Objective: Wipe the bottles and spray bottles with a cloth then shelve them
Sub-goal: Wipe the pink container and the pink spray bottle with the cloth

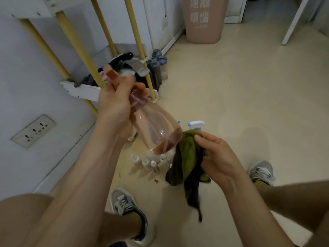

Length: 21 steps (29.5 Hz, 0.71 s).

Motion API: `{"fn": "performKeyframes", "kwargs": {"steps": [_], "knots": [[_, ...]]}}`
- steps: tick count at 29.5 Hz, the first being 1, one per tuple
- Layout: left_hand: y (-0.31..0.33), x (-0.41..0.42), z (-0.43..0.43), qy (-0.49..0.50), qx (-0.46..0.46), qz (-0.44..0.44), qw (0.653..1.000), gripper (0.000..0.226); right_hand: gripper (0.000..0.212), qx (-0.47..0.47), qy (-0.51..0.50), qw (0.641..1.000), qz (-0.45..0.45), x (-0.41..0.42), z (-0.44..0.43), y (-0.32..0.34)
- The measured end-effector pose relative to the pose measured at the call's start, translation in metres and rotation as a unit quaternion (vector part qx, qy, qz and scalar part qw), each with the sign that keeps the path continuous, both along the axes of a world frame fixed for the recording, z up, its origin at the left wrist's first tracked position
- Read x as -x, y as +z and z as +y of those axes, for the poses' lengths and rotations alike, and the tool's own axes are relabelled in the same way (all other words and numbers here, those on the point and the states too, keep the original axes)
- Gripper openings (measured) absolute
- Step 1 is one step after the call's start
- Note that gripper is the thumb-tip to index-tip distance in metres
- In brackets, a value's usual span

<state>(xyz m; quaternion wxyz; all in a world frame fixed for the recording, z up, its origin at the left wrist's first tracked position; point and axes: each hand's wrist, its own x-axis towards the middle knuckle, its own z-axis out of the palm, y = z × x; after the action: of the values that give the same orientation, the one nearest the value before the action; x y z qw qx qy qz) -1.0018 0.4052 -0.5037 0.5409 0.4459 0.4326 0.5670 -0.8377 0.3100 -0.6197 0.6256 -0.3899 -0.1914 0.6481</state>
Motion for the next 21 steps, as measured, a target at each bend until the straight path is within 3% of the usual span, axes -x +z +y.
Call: {"fn": "performKeyframes", "kwargs": {"steps": [3,6,7,9,10,11,15,18,21], "knots": [[-0.003,-0.003,0.002,0.060,-0.025,0.085,0.994,0.010,0.041,-0.089,-0.017,0.996,-0.028,-0.012,-0.012,0.036],[-0.011,-0.008,-0.003,0.086,-0.023,0.095,0.991,0.024,0.031,-0.186,0.085,0.959,-0.198,-0.002,-0.023,0.076],[-0.012,-0.011,-0.006,0.089,-0.020,0.090,0.992,0.028,0.034,-0.203,0.109,0.927,-0.295,0.009,-0.022,0.079],[-0.012,-0.018,-0.013,0.089,-0.016,0.069,0.993,0.034,0.040,-0.242,0.043,0.829,-0.502,0.034,-0.012,0.067],[-0.010,-0.021,-0.017,0.084,-0.013,0.046,0.995,0.039,0.044,-0.266,-0.012,0.791,-0.551,0.045,-0.008,0.058],[-0.008,-0.024,-0.021,0.077,-0.014,0.022,0.997,0.046,0.047,-0.277,-0.048,0.777,-0.563,0.052,-0.005,0.052],[0.000,-0.025,-0.028,0.034,-0.049,-0.033,0.998,0.062,0.058,-0.314,-0.118,0.781,-0.527,0.052,-0.004,0.040],[0.000,-0.023,-0.029,-0.039,-0.072,-0.083,0.993,0.056,0.063,-0.279,-0.102,0.867,-0.400,0.043,-0.002,0.047],[-0.001,-0.017,-0.027,-0.098,-0.055,-0.109,0.988,0.047,0.053,-0.270,-0.071,0.883,-0.377,0.028,0.002,0.056]]}}
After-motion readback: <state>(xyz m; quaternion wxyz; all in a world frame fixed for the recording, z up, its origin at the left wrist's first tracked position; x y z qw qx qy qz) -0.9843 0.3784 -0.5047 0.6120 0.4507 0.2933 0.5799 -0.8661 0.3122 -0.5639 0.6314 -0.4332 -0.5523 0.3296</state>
